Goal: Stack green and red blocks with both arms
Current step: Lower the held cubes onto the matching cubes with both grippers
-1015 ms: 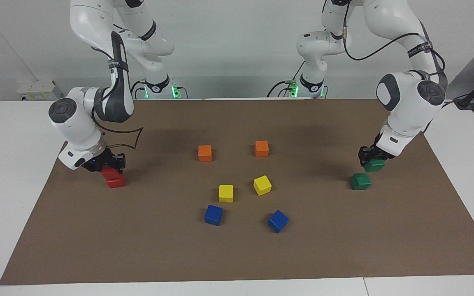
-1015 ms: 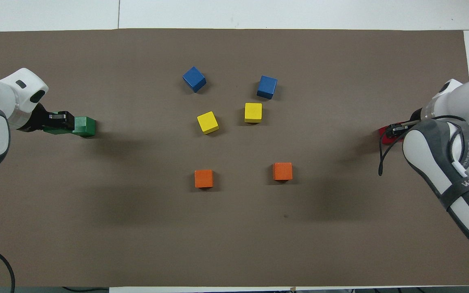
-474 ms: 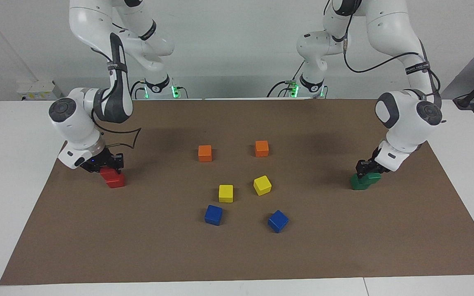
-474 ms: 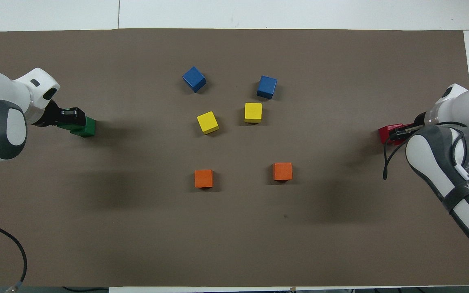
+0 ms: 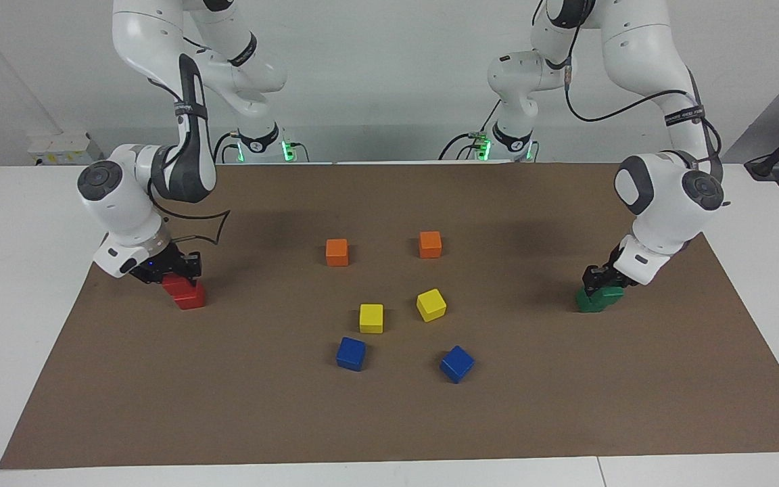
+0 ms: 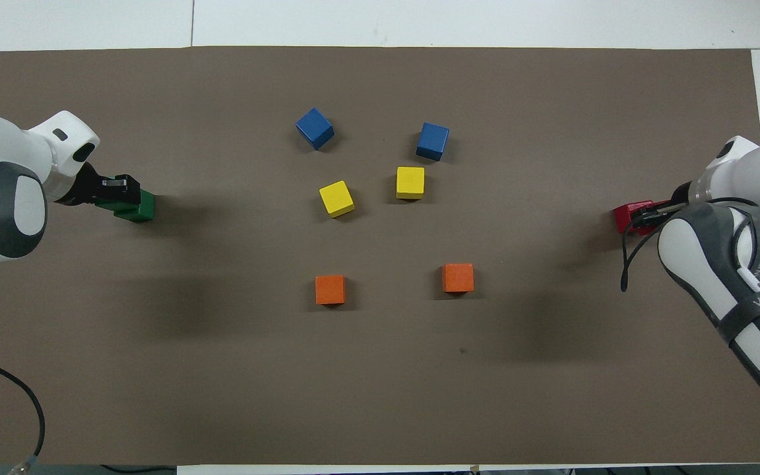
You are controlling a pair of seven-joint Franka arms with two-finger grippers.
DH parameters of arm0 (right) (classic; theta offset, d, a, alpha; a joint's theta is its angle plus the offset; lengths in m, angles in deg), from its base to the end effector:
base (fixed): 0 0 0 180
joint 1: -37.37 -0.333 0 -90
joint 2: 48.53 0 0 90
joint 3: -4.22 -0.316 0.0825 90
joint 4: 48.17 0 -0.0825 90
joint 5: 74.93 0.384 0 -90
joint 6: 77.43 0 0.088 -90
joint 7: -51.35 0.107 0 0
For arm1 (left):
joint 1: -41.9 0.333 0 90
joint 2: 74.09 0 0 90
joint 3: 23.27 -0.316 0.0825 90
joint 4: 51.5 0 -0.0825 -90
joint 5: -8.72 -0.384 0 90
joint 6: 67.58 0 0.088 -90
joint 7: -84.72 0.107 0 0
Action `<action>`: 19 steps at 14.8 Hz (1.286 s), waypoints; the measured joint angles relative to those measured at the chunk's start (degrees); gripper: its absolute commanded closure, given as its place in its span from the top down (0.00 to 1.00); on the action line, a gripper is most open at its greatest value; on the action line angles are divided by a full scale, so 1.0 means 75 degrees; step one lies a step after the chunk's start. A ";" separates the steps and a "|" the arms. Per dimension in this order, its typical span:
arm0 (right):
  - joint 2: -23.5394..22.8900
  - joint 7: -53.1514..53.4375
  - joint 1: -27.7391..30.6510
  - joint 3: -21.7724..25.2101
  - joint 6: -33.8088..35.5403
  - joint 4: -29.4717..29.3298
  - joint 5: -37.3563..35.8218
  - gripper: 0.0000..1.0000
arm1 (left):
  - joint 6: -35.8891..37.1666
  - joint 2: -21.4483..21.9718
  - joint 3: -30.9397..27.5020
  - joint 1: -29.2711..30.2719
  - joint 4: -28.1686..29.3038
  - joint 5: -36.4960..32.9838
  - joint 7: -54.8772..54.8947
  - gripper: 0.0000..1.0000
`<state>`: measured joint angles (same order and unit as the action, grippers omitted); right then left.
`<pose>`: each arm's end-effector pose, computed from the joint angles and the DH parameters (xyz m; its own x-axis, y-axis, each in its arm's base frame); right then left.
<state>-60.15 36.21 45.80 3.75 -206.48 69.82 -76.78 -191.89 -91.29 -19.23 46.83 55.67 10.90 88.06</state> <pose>0.5741 -0.0813 0.3368 0.9893 0.1449 -0.0157 0.1452 -0.9892 0.0198 0.6236 0.0106 0.3552 0.9998 -0.0181 0.0019 -0.0182 -0.9985 0.0522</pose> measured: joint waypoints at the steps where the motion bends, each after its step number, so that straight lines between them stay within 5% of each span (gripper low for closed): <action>1: 0.0000 0.0004 -0.0004 -0.0005 -0.0001 0.0000 0.0000 0.00 | 0.0000 -0.0001 0.0002 -0.0001 0.0000 0.0000 0.0108 0.00; 19: -0.0012 0.0136 -0.0100 -0.0036 -0.0262 0.0045 0.0000 0.00 | 0.0184 -0.0060 -0.0010 0.0030 -0.0025 -0.0273 0.0861 0.00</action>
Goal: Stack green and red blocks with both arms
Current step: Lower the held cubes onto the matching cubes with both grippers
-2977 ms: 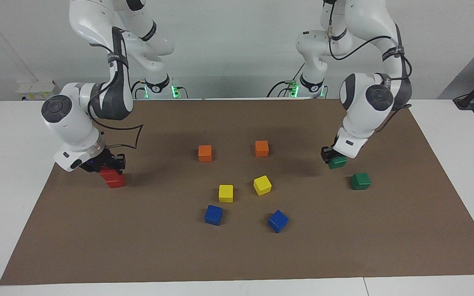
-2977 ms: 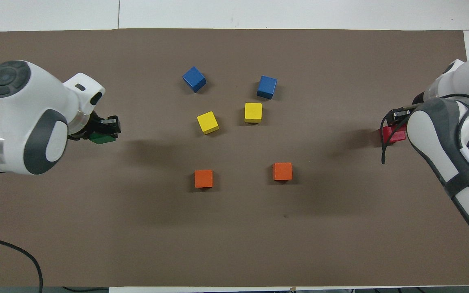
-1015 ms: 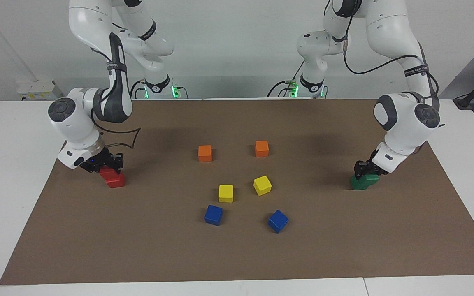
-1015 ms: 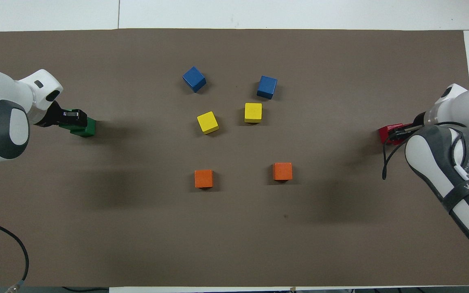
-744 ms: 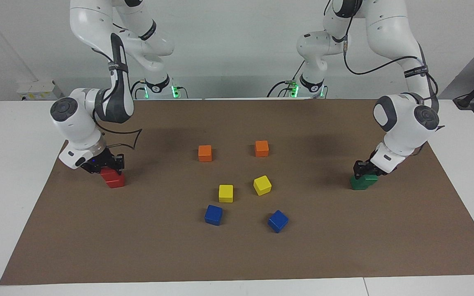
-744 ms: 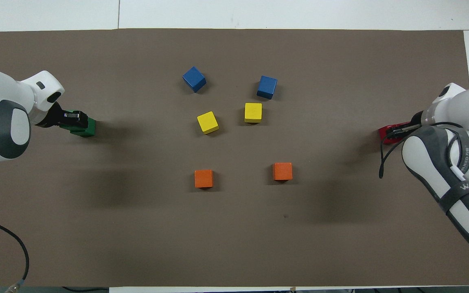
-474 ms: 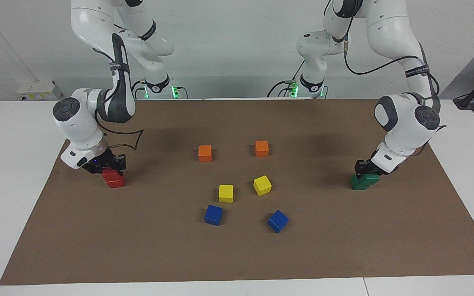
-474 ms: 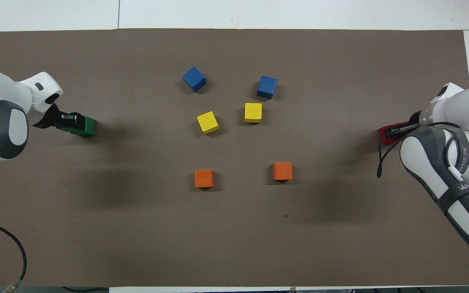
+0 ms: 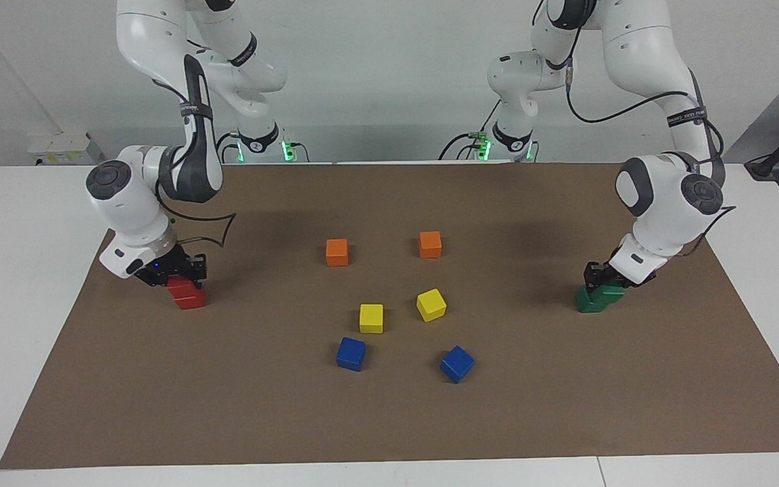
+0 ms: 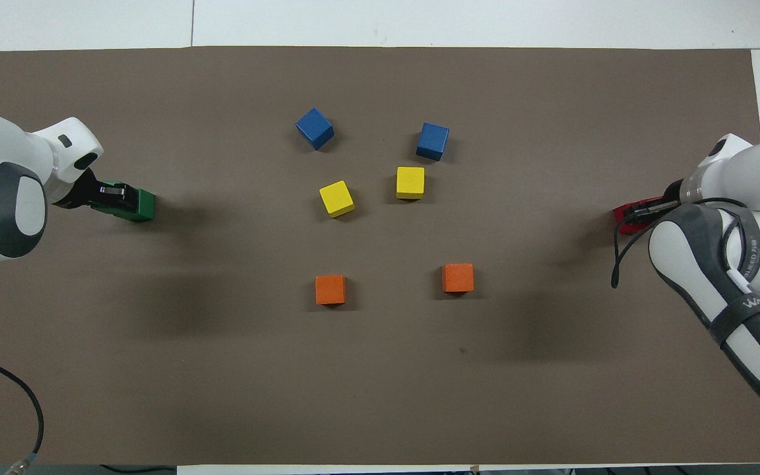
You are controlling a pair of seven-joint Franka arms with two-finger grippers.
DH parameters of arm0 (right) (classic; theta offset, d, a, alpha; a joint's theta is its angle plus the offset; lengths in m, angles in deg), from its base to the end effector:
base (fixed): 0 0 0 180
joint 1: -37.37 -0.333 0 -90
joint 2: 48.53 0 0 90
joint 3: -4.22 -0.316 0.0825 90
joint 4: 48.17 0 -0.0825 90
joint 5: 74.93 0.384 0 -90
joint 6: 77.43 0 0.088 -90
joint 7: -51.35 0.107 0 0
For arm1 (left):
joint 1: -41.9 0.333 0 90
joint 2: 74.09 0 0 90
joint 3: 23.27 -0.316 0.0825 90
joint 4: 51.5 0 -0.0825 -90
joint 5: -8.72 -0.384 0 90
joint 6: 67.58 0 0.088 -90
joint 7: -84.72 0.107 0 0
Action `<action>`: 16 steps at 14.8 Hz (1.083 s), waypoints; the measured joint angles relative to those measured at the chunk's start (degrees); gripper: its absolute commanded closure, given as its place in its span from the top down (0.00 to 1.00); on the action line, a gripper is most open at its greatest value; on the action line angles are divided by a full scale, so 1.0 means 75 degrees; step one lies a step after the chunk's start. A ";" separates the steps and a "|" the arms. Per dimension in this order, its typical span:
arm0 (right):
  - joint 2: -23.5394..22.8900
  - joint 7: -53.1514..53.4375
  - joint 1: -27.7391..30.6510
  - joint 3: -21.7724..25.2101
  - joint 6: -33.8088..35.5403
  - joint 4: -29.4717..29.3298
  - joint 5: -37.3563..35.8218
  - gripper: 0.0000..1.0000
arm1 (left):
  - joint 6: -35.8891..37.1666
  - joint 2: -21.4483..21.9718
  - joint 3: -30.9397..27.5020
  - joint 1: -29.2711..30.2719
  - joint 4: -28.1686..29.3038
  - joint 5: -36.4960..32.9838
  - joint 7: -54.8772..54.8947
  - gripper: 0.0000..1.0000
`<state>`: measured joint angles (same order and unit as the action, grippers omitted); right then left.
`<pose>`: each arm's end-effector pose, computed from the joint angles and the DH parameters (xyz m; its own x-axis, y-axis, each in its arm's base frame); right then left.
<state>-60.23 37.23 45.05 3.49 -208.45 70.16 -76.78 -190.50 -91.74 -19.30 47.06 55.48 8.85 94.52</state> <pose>0.5774 -0.0713 0.3364 0.9893 0.1455 0.0112 0.1451 -0.9891 0.0256 0.6219 0.0152 0.3496 0.9890 -0.1458 -0.0249 -0.1452 -0.9890 0.0275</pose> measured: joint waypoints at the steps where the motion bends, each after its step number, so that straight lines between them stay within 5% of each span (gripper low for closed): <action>1: -0.0001 0.0000 0.0006 0.0002 0.0000 -0.0001 0.0000 0.00 | 0.0000 0.0000 0.0001 -0.0006 0.0000 0.0000 0.0002 0.00; 6: -0.0002 0.0000 0.0025 0.0015 0.0000 -0.0003 0.0000 0.00 | 0.0000 0.0000 0.0010 -0.0032 0.0000 -0.0003 0.0023 0.00; 7: -0.0002 0.0000 0.0025 0.0015 0.0000 -0.0004 0.0000 0.00 | -0.0001 0.0000 0.0015 -0.0037 -0.0001 -0.0004 0.0024 0.03; 8: -0.0002 0.0000 0.0025 0.0015 0.0000 -0.0004 0.0000 0.00 | -0.0004 0.0000 0.0018 -0.0039 0.0000 -0.0005 0.0026 0.19; 9: -0.0002 0.0000 0.0025 0.0015 0.0000 -0.0004 0.0000 0.00 | -0.0007 0.0000 0.0020 -0.0039 0.0000 -0.0006 0.0030 0.20; 10: -0.0002 0.0000 0.0025 0.0015 0.0000 -0.0004 0.0000 0.00 | -0.0009 0.0000 0.0020 -0.0039 0.0001 -0.0006 0.0033 0.40; 11: -0.0002 0.0000 0.0024 0.0015 0.0000 -0.0004 0.0000 0.00 | -0.0010 0.0000 0.0020 -0.0039 0.0001 -0.0007 0.0035 0.88; 12: -0.0003 0.0000 0.0021 0.0014 -0.0001 -0.0004 0.0000 0.63 | -0.0011 0.0000 0.0020 -0.0040 0.0001 -0.0007 0.0037 1.00; 13: -0.0004 0.0000 0.0015 0.0009 -0.0007 -0.0004 0.0000 1.00 | -0.0013 -0.0001 0.0020 -0.0040 0.0002 -0.0007 0.0037 1.00; 16: -0.0022 0.0005 0.0002 0.0000 -0.0036 -0.0004 0.0000 1.00 | -0.0015 -0.0007 0.0020 -0.0040 0.0005 -0.0008 0.0041 1.00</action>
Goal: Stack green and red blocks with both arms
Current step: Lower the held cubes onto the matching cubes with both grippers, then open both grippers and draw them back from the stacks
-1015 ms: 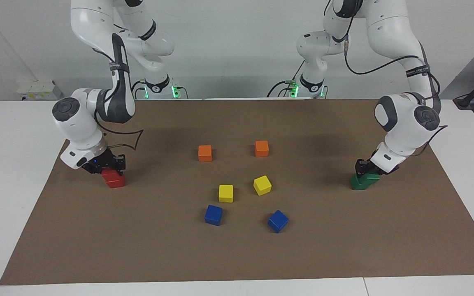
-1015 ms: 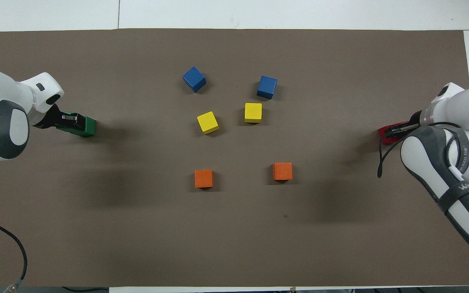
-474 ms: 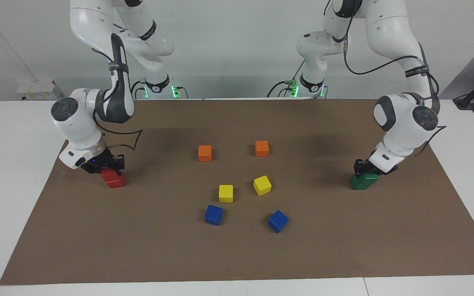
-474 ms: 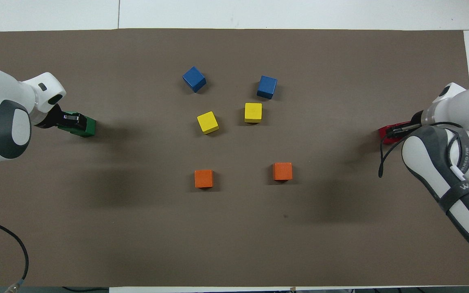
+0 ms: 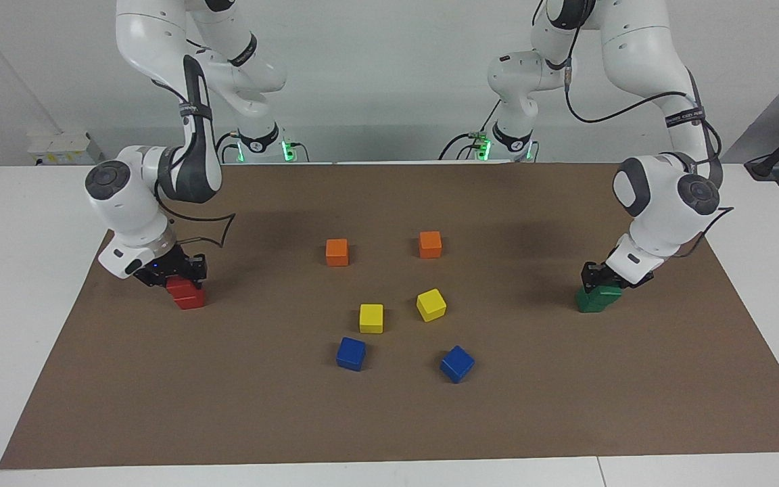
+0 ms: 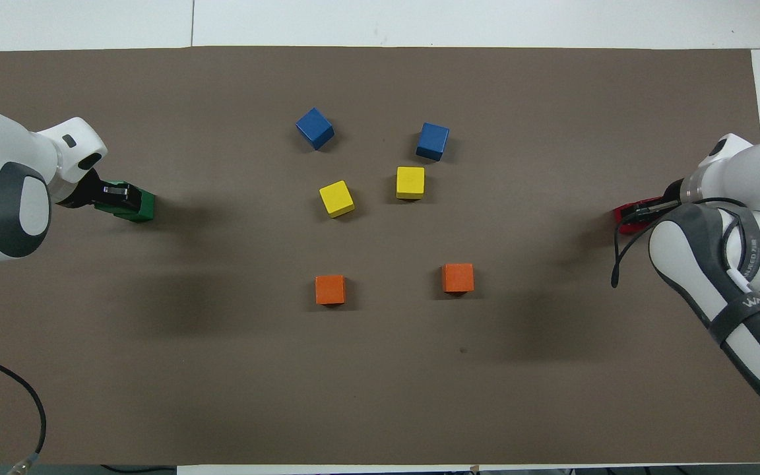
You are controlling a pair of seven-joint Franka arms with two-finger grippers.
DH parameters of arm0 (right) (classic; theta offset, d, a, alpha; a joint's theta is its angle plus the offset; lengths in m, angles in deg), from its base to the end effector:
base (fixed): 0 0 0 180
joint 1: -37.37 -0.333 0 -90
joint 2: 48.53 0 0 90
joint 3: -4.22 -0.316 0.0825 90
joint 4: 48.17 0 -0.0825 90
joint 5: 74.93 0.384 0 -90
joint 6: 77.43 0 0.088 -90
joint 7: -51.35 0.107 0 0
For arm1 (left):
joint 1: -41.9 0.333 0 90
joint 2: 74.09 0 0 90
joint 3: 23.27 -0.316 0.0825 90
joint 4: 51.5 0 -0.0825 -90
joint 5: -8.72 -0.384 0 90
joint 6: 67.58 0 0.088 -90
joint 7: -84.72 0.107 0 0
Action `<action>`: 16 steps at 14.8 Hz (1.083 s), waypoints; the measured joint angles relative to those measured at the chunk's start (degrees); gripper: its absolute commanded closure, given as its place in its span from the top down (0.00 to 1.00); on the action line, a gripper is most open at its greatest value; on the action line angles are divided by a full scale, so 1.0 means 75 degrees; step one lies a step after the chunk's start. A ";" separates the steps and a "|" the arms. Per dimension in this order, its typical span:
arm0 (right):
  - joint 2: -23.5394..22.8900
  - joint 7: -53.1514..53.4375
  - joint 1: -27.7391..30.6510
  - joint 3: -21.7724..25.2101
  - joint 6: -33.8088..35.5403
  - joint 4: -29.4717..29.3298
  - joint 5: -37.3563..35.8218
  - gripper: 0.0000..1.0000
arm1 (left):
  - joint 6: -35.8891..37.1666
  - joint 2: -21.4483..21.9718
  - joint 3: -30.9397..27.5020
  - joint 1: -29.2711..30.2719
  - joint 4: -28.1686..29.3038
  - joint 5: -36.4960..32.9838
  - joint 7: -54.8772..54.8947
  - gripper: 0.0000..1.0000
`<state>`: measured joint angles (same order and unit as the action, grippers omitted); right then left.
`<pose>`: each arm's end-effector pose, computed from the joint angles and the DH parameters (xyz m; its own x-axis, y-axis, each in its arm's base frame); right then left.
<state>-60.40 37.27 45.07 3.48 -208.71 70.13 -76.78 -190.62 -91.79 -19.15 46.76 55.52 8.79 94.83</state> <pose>0.5780 -0.0715 0.3354 0.9894 0.1447 0.0133 0.1443 -0.9892 0.0260 0.6220 0.0104 0.3490 0.9869 -0.1594 -0.0241 -0.1587 -0.9869 0.0275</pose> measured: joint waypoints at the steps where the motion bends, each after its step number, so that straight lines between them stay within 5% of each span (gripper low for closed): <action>1: -0.0004 0.0000 0.0000 0.0000 -0.0004 0.0000 0.0000 1.00 | 0.0000 -0.0005 0.0000 0.0000 0.0000 0.0000 0.0000 1.00; 8: -0.0006 0.0001 0.0003 0.0001 -0.0037 -0.0010 0.0000 1.00 | 0.0229 0.0188 -0.0012 0.0010 -0.0299 0.0000 0.0000 1.00; 16: -0.0067 0.0004 0.0014 0.0013 0.0304 -0.0671 0.0010 1.00 | 0.2494 0.1403 -0.0017 0.0013 -0.0931 0.0000 -0.0020 1.00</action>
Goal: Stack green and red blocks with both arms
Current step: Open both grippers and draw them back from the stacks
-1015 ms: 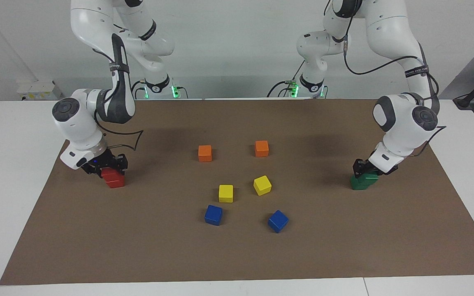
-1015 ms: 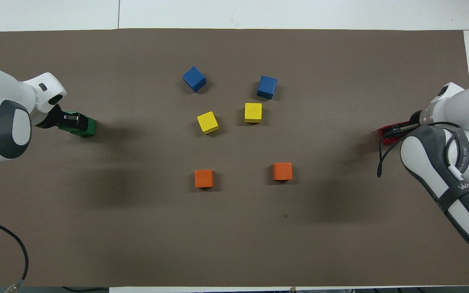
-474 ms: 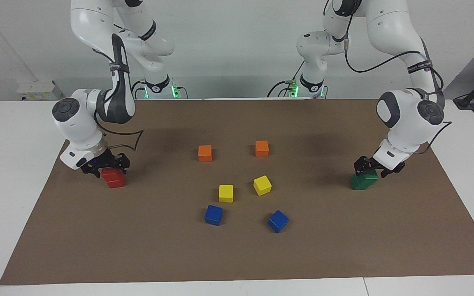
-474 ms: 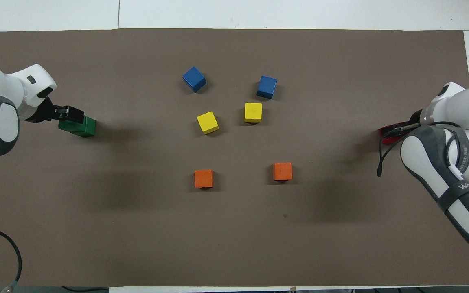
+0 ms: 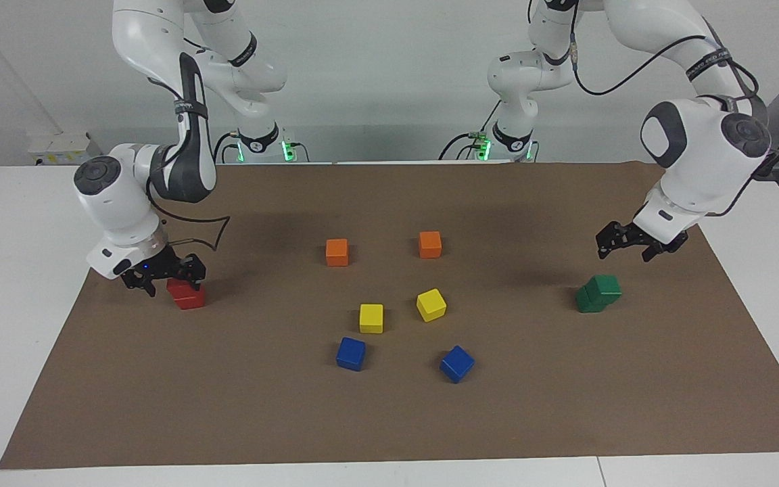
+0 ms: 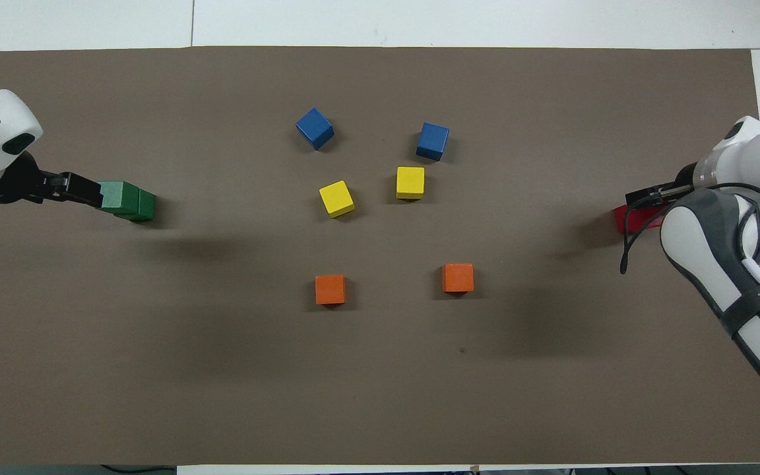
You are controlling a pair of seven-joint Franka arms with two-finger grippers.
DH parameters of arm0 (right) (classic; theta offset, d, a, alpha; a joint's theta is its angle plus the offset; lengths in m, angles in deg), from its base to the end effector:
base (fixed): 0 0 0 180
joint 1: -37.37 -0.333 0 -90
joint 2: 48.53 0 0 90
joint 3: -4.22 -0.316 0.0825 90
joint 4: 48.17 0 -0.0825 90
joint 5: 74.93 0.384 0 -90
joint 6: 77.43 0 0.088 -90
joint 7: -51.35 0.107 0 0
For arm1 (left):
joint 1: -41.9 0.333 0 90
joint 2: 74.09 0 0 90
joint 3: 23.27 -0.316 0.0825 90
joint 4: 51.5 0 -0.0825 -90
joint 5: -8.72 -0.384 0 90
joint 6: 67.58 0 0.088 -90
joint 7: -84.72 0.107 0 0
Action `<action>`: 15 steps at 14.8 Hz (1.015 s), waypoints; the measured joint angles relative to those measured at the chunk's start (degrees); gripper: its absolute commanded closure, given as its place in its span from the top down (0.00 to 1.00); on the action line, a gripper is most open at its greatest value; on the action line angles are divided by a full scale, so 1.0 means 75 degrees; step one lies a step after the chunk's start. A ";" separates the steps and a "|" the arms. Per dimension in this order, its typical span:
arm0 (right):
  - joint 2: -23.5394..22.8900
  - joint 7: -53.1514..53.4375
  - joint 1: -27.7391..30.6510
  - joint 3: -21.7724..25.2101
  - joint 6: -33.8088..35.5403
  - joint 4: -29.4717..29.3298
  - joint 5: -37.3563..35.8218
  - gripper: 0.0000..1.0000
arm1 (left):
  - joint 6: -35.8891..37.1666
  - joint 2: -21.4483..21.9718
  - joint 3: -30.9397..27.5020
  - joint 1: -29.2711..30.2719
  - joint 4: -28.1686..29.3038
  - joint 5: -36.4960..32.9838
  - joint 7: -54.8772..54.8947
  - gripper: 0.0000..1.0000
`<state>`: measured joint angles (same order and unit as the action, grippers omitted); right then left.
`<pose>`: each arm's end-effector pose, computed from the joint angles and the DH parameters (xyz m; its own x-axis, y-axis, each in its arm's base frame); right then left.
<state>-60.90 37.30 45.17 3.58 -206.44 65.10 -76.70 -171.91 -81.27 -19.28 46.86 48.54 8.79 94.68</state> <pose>0.5977 -0.0762 0.3657 0.9890 0.1390 0.0513 0.1372 -0.9899 0.0363 0.5949 0.0117 0.4902 0.9866 -0.1559 -0.0477 -0.1552 -0.9877 0.0184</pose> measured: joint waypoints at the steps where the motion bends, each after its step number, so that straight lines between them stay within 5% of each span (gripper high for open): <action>1: -0.0001 0.0011 -0.0007 -0.0014 0.0196 -0.0207 0.0003 1.00 | 0.0277 0.0241 -0.0010 0.0005 -0.0001 0.0000 -0.0077 1.00; 9: 0.0025 0.0134 -0.0135 -0.0105 0.1156 -0.1715 0.0008 1.00 | 0.0711 0.0737 0.0060 -0.0011 0.0087 0.0000 -0.1341 1.00; 15: 0.0796 0.0773 -0.0323 -0.0201 0.3167 -0.2479 0.0008 1.00 | 0.1137 0.0751 0.0069 -0.0262 -0.0184 0.0000 -0.1359 1.00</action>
<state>-54.92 43.10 42.75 2.08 -182.69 46.50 -76.64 -163.39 -75.64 -18.77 44.89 47.16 8.79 84.49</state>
